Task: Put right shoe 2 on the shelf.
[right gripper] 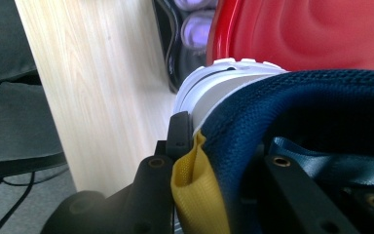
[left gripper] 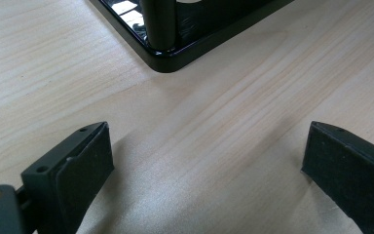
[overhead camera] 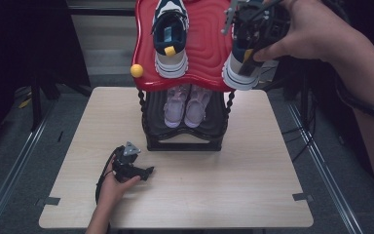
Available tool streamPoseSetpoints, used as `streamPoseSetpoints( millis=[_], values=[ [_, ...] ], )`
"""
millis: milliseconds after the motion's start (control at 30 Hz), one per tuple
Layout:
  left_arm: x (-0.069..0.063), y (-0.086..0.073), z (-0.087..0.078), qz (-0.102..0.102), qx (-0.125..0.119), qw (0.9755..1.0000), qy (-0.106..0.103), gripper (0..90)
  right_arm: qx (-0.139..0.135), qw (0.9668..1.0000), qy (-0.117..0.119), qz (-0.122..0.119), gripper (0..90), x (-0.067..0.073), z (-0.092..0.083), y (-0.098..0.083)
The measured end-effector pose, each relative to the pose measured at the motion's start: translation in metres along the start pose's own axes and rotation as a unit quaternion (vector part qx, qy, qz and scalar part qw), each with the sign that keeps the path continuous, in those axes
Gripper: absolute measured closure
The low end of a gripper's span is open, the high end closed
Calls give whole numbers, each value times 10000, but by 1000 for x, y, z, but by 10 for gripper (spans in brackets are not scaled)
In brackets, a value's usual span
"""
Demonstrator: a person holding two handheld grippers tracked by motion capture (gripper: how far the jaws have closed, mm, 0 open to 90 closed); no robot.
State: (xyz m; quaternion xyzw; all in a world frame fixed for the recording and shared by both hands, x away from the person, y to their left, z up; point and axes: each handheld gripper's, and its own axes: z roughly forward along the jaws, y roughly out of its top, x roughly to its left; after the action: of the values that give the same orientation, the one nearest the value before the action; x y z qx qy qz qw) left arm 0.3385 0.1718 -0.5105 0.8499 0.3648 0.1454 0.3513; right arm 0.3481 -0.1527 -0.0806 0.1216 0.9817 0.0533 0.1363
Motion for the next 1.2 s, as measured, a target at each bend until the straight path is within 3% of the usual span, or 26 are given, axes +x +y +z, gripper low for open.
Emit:
streamPoseSetpoints(
  millis=[233, 433, 667, 833, 1200],
  values=[
    [0, 0, 0, 0, 2, 10000, -4, 36, -64, 9990, -303, -333, 745, -8, 5, 25],
    [0, 0, 0, -6, -5, 10000, 0, 35, 28, 9957, -573, -725, 745, -17, 17, 43],
    [0, 0, 0, 1, 2, 10000, -4, 35, 206, 9926, -630, -1015, 744, -30, 34, 56],
    [0, 0, 0, -3, -3, 10000, -2, 34, 176, 9904, -606, -1233, 742, -39, 44, 61],
    [0, 0, 0, 7, 4, 10000, -3, 34, 62, 9912, -434, -1251, 736, -48, 55, 67]
  ],
)
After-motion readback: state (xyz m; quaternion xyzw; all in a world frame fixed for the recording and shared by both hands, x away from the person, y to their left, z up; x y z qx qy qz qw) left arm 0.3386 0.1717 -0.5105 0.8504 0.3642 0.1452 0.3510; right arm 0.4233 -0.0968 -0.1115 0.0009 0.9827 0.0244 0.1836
